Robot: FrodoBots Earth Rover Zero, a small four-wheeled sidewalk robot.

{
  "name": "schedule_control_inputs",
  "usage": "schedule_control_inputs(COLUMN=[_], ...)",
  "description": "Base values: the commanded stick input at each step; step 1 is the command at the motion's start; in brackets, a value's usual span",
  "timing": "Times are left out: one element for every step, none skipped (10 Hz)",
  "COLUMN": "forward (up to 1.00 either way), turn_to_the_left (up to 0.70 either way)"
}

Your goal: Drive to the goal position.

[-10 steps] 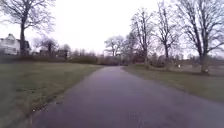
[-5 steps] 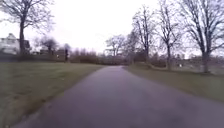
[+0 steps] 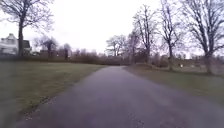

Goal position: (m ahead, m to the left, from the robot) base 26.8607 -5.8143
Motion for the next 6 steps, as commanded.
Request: schedule_control_inputs(forward=[1.0, 1.0, 1.0, 1.0, 1.0, 1.0], turn_to_the_left=[0.0, 0.0, 0.0, 0.0, 0.0, 0.0])
